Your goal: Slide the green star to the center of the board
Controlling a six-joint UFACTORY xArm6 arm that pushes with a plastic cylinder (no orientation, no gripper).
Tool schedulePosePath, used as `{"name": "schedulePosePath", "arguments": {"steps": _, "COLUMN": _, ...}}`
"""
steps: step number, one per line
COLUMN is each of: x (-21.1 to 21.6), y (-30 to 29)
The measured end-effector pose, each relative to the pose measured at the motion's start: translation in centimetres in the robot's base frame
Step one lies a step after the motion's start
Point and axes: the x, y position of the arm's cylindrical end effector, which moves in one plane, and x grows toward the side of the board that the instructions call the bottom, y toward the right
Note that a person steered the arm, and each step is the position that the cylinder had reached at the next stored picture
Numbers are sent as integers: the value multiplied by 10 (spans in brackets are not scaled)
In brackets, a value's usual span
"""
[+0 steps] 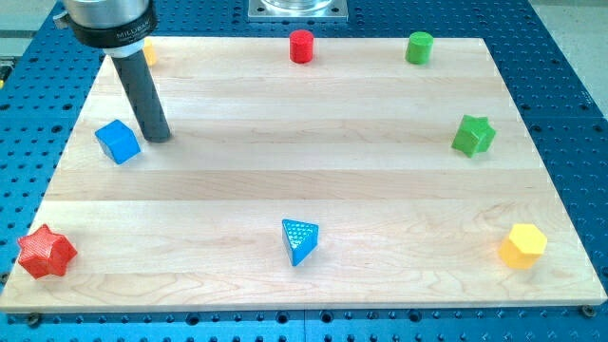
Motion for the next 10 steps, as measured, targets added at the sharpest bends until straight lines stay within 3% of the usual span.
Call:
{"name": "schedulePosePath", "arguments": {"steps": 4, "x": 2, "y": 10}}
{"name": "schedulePosePath", "arguments": {"steps": 5, "x": 1, "y": 49}}
{"name": "schedulePosePath", "arguments": {"steps": 7, "x": -43, "y": 236}}
{"name": "schedulePosePath", "arguments": {"steps": 9, "x": -34, "y": 456}}
{"name": "schedulePosePath", "arguments": {"steps": 10, "x": -2, "y": 461}}
